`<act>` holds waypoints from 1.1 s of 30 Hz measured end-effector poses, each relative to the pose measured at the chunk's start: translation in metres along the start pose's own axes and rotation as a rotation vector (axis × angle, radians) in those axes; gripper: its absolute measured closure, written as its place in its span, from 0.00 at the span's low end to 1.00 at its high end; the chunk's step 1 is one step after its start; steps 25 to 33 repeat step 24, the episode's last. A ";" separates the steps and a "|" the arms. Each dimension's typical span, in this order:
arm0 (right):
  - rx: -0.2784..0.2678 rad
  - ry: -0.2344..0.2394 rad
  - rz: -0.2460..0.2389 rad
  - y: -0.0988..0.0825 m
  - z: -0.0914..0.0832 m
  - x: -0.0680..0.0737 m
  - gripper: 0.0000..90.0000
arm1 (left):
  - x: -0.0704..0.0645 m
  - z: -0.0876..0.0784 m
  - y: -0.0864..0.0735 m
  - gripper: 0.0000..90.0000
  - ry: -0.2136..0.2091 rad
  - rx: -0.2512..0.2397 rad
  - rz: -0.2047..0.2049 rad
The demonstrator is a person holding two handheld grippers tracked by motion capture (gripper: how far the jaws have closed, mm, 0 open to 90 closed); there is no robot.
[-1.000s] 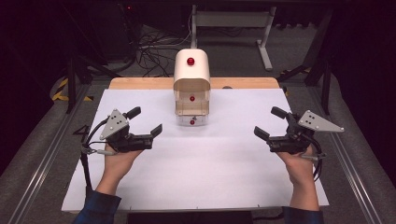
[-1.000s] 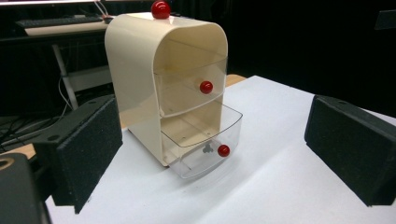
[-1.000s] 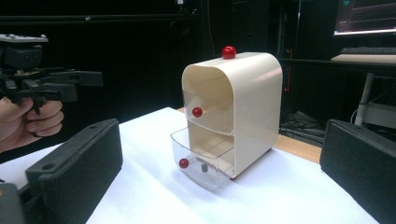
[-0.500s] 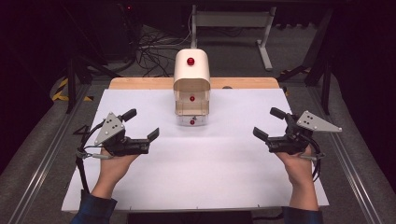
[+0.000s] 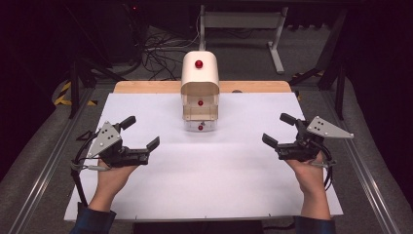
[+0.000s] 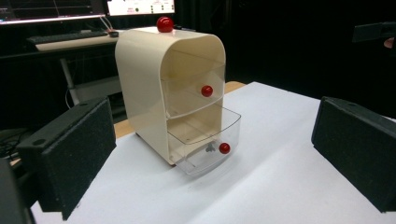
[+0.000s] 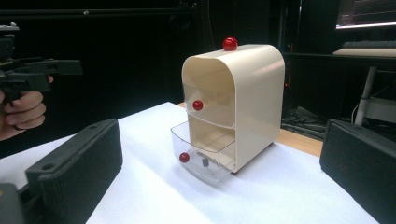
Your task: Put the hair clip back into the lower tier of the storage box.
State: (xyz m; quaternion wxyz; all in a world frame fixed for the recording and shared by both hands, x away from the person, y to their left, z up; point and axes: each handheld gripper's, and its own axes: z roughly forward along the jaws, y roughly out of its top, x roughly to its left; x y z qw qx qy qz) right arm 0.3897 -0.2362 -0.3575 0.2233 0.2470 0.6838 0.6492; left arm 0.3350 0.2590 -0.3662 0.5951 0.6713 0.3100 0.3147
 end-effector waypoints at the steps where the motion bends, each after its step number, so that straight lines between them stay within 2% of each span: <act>1: 0.001 0.000 0.002 0.000 0.000 0.000 0.00 | 0.001 -0.001 0.000 0.01 0.000 -0.005 -0.003; 4: 0.002 0.000 -0.001 -0.001 0.001 0.001 0.00 | 0.003 -0.005 -0.001 0.01 0.004 -0.013 -0.004; 10: 0.010 0.000 0.001 -0.003 0.003 0.001 0.00 | 0.008 -0.014 -0.004 0.01 0.008 0.007 -0.003; 16: 0.032 0.000 0.006 -0.005 0.006 0.002 0.00 | 0.011 -0.018 -0.012 0.01 0.005 0.007 -0.011; 21: 0.072 -0.014 0.016 -0.012 0.009 -0.001 0.00 | 0.015 -0.020 -0.020 0.01 0.001 0.015 -0.012; 24: 0.112 -0.029 0.033 -0.019 0.012 -0.003 0.00 | 0.017 -0.020 -0.023 0.01 -0.006 0.006 -0.037; 33: 0.112 -0.029 0.033 -0.019 0.012 -0.003 0.00 | 0.017 -0.020 -0.023 0.01 -0.006 0.006 -0.037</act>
